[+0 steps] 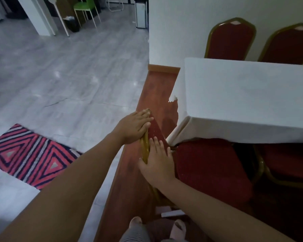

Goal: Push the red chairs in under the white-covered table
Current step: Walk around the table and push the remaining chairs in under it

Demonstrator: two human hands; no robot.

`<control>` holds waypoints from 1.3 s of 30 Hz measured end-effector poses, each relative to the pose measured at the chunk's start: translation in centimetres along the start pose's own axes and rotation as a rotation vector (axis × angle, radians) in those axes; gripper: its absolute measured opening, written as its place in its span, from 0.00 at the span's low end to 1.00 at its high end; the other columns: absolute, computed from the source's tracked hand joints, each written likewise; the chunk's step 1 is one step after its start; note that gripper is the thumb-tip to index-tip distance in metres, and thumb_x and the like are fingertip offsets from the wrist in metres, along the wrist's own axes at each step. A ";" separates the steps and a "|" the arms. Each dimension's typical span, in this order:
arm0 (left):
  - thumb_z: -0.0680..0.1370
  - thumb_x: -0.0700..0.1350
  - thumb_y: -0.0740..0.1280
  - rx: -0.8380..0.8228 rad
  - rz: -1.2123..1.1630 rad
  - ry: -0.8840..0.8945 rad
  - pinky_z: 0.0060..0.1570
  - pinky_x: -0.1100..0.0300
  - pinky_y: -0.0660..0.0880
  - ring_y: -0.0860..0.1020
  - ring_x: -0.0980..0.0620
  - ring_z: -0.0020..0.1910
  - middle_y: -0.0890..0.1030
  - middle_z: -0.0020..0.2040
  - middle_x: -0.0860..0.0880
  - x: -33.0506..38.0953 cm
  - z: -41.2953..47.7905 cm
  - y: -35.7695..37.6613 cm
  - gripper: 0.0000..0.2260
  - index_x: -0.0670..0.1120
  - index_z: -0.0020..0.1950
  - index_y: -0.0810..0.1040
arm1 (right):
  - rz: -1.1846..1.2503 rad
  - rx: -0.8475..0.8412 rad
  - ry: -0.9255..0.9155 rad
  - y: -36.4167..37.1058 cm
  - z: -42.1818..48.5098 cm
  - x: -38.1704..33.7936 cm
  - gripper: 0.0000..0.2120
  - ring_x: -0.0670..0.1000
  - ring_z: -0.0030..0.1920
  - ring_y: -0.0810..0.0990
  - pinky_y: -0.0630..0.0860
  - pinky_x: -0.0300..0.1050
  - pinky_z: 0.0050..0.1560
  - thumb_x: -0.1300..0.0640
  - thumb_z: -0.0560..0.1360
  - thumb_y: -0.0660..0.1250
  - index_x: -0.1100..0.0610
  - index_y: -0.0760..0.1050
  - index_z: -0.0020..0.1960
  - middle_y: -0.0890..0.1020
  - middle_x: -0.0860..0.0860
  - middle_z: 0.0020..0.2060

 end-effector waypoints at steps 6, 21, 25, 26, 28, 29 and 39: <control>0.80 0.56 0.42 -0.095 0.058 0.265 0.72 0.58 0.46 0.57 0.51 0.75 0.65 0.74 0.47 -0.8 1.4 -0.4 0.27 0.48 0.68 0.73 | -0.072 0.092 0.080 0.7 -0.3 -0.3 0.35 0.52 0.77 0.51 0.49 0.57 0.75 0.39 0.73 0.49 0.55 0.54 0.77 0.59 0.51 0.76; 0.74 0.57 0.45 -0.050 -0.218 0.470 0.67 0.63 0.42 0.59 0.50 0.74 0.68 0.72 0.45 -2.4 1.7 0.7 0.30 0.47 0.68 0.73 | 0.093 0.265 0.621 2.9 -1.4 -4.4 0.34 0.53 0.77 0.51 0.50 0.56 0.75 0.35 0.74 0.54 0.53 0.60 0.74 0.57 0.52 0.77; 0.76 0.55 0.48 0.005 -0.277 0.437 0.70 0.62 0.45 0.59 0.51 0.74 0.68 0.72 0.45 -2.4 0.2 1.4 0.26 0.47 0.68 0.73 | -0.078 0.230 0.551 2.6 -2.5 -4.2 0.37 0.53 0.77 0.50 0.48 0.56 0.75 0.36 0.70 0.48 0.53 0.62 0.74 0.56 0.53 0.77; 0.77 0.54 0.49 0.032 -0.290 0.434 0.71 0.61 0.48 0.60 0.51 0.74 0.69 0.71 0.45 -2.2 -0.2 1.6 0.25 0.47 0.67 0.74 | -0.089 0.228 0.541 2.6 -2.9 -4.1 0.37 0.53 0.77 0.49 0.47 0.56 0.75 0.36 0.70 0.49 0.53 0.61 0.74 0.55 0.53 0.77; 0.78 0.52 0.51 0.085 -0.318 0.426 0.71 0.58 0.52 0.62 0.50 0.73 0.71 0.70 0.44 -1.8 -1.3 1.9 0.23 0.45 0.66 0.75 | -0.090 0.231 0.515 2.6 -3.8 -3.9 0.38 0.53 0.77 0.48 0.45 0.55 0.76 0.36 0.69 0.47 0.53 0.60 0.75 0.55 0.52 0.77; 0.78 0.51 0.52 0.107 -0.329 0.423 0.71 0.57 0.53 0.63 0.49 0.72 0.72 0.69 0.43 -1.3 -1.8 1.9 0.22 0.45 0.65 0.76 | -0.098 0.227 0.503 2.6 -4.3 -3.7 0.39 0.52 0.77 0.48 0.45 0.55 0.76 0.36 0.68 0.46 0.53 0.60 0.75 0.55 0.52 0.77; 0.79 0.53 0.50 0.022 -0.328 0.531 0.71 0.59 0.55 0.67 0.51 0.71 0.74 0.67 0.46 2.5 -5.2 2.8 0.22 0.47 0.61 0.79 | -0.153 0.317 0.416 2.3 -11.2 -1.0 0.33 0.51 0.74 0.61 0.52 0.51 0.75 0.38 0.70 0.56 0.52 0.68 0.71 0.65 0.50 0.74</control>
Point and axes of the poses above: each hand's wrist, its own z-axis towards the middle knuckle, its own y-axis out of the palm, x = y × z, the point moved 1 cm from there along z, towards the middle knuckle
